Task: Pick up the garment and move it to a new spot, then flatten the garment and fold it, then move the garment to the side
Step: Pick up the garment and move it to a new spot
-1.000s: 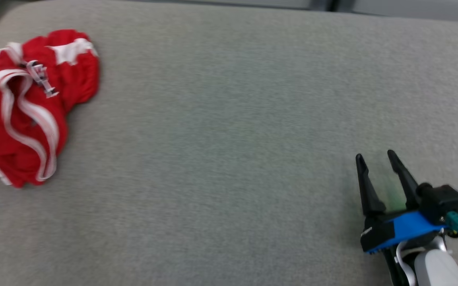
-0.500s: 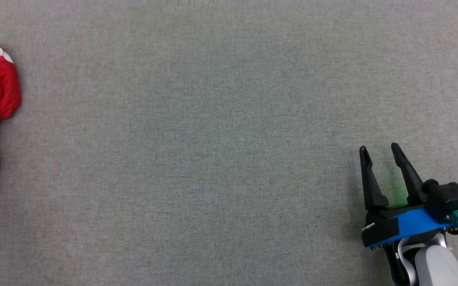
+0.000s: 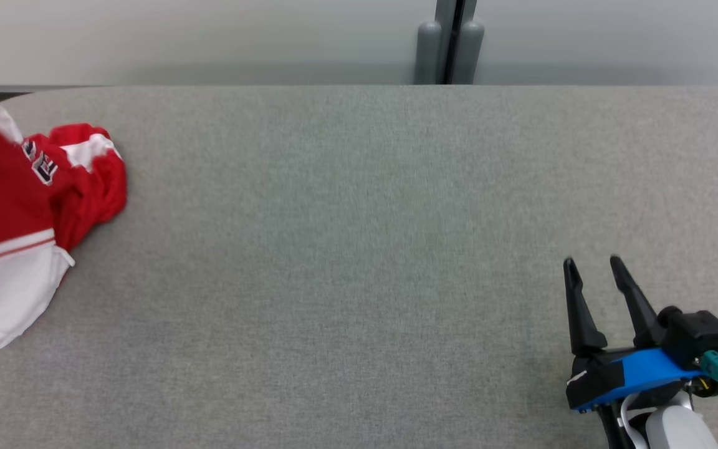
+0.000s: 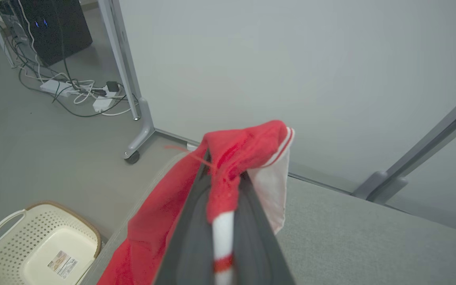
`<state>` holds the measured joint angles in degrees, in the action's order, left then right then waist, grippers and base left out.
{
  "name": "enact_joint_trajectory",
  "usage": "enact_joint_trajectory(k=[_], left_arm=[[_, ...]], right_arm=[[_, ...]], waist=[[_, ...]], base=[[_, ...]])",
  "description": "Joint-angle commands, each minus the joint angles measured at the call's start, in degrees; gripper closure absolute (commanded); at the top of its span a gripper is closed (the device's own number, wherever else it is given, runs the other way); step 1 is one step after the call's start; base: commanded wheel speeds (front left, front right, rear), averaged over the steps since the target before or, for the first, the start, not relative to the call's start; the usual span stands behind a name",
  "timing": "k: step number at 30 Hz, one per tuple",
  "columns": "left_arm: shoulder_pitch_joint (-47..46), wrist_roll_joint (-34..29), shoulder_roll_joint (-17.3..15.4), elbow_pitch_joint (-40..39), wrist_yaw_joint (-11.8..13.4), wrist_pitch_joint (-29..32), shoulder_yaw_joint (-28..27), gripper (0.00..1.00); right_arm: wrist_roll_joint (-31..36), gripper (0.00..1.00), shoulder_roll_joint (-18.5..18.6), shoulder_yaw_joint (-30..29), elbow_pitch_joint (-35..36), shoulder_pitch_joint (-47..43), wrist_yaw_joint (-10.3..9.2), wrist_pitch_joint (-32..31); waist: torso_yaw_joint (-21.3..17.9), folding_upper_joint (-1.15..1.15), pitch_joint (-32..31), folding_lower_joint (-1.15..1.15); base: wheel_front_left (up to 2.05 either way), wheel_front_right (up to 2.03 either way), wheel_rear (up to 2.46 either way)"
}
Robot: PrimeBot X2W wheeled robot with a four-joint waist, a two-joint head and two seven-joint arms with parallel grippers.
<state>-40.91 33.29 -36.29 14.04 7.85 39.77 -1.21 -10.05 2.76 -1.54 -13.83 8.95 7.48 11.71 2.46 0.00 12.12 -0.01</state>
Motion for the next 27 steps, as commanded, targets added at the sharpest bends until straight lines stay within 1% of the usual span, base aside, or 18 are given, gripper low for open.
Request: enact_joint_trajectory(k=[1, 2, 8, 13, 16, 21, 23, 27], left_arm=[[-3.31, -0.07, 0.53, -1.48, -1.09, -0.29, 1.18, 1.00], [-3.31, -0.07, 0.53, -1.48, -1.09, -0.29, 1.18, 1.00], [-14.79, -0.62, 4.68, -6.13, -3.58, 0.48, 6.94, 1.00], [-22.28, 1.18, 9.33, -7.91, -5.83, 0.33, 10.18, 1.00], [-25.17, 2.14, 12.15, -8.41, -6.92, -0.17, 11.96, 1.00], [-26.18, 5.23, 17.39, -8.71, -8.27, -1.29, 13.81, 1.00], [-24.77, 6.55, 19.32, -9.04, -8.99, -1.70, 14.70, 1.00], [-19.80, 7.94, 22.11, -8.75, -10.34, -2.51, 17.60, 1.00]], right_arm=[[-0.71, 0.00, 0.23, 0.04, -0.63, -0.92, 0.03, 0.46], [-0.71, 0.00, 0.23, 0.04, -0.63, -0.92, 0.03, 0.46], [-1.50, 0.00, 0.22, 0.54, -2.19, -2.31, 0.03, 0.61], [-2.04, 0.00, 0.25, 1.41, -2.10, -2.57, 0.03, 0.50], [-1.93, 0.00, 0.24, 1.23, -1.91, -2.67, 0.03, 0.30], [-2.36, 0.00, 0.24, 1.62, -1.44, -2.06, 0.03, 0.31], [-2.67, 0.00, 0.21, 1.79, -1.46, -1.71, 0.03, 0.50], [-3.26, 0.00, 0.21, 2.29, -1.82, -1.21, 0.03, 0.83]], waist=[[-0.67, 0.00, -2.35, 0.01], [-0.67, 0.00, -2.35, 0.01], [-1.61, 0.00, -6.71, 0.01], [-4.46, 0.00, -7.87, 0.01], [-6.38, 0.00, -7.75, 0.01], [-9.87, 0.00, -6.52, 0.01], [-11.19, 0.00, -5.78, 0.01], [-13.30, 0.00, -4.45, 0.01]], base=[[0.00, 0.00, 0.00], [0.00, 0.00, 0.00], [0.00, 0.00, 0.00], [0.00, 0.00, 0.00], [0.00, 0.00, 0.00], [0.00, 0.00, 0.00], [0.00, 0.00, 0.00], [0.00, 0.00, 0.00]])
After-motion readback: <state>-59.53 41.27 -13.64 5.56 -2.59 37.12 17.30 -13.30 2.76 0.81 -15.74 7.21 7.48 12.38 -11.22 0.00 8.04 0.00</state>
